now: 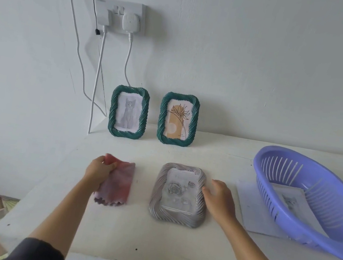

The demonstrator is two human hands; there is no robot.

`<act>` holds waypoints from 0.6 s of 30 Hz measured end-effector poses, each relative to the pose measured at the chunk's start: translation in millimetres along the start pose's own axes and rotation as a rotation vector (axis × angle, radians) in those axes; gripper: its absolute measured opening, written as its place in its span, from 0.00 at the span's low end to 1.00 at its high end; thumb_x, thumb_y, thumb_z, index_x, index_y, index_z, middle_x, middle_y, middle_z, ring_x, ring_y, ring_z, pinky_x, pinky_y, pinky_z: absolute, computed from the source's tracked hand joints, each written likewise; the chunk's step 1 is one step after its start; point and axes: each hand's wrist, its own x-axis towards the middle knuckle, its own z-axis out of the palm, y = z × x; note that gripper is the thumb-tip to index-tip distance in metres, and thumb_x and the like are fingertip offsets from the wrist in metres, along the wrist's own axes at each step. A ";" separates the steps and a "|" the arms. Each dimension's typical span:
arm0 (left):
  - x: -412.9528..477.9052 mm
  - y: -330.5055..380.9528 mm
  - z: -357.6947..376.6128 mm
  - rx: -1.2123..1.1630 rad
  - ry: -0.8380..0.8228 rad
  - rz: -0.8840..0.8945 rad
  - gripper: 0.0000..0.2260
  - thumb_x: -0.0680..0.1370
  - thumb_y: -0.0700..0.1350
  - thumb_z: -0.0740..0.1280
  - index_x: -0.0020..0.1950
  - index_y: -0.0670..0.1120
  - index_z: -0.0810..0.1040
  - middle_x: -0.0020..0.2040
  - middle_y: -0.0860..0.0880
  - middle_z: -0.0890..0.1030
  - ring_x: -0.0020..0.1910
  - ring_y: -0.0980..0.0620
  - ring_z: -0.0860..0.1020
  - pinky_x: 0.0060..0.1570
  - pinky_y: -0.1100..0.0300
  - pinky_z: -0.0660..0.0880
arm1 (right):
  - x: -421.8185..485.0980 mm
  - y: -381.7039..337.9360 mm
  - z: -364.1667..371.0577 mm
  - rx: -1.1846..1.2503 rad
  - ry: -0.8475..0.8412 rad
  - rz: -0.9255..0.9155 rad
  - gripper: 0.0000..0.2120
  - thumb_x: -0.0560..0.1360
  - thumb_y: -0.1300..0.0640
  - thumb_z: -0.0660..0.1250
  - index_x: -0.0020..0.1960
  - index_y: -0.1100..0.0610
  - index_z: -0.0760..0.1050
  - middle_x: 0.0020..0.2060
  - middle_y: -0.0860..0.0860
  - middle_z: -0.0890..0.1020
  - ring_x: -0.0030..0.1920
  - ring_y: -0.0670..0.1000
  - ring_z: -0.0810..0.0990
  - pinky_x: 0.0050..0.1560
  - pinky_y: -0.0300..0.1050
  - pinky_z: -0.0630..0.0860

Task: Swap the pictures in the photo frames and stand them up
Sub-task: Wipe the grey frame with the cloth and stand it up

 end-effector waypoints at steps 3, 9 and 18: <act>2.4 -4.6 -5.6 0.144 0.057 0.057 0.15 0.77 0.43 0.65 0.61 0.39 0.75 0.58 0.37 0.79 0.58 0.39 0.75 0.55 0.53 0.70 | -1.8 5.5 10.9 -0.072 -0.012 -0.067 0.24 0.78 0.51 0.58 0.70 0.62 0.65 0.71 0.54 0.66 0.73 0.53 0.61 0.72 0.44 0.57; 1.1 -8.7 -5.5 0.391 0.159 0.022 0.21 0.76 0.51 0.65 0.65 0.42 0.69 0.62 0.39 0.75 0.62 0.39 0.72 0.55 0.49 0.70 | -4.2 10.1 13.5 -0.125 0.007 -0.120 0.24 0.79 0.50 0.56 0.71 0.61 0.65 0.72 0.54 0.65 0.73 0.52 0.60 0.73 0.44 0.56; -35.3 4.9 44.3 0.540 0.234 0.432 0.21 0.79 0.55 0.57 0.70 0.47 0.67 0.71 0.45 0.67 0.72 0.46 0.62 0.71 0.51 0.57 | -6.1 10.6 15.0 -0.182 0.009 -0.151 0.24 0.80 0.49 0.54 0.70 0.62 0.65 0.73 0.55 0.64 0.74 0.53 0.59 0.74 0.44 0.54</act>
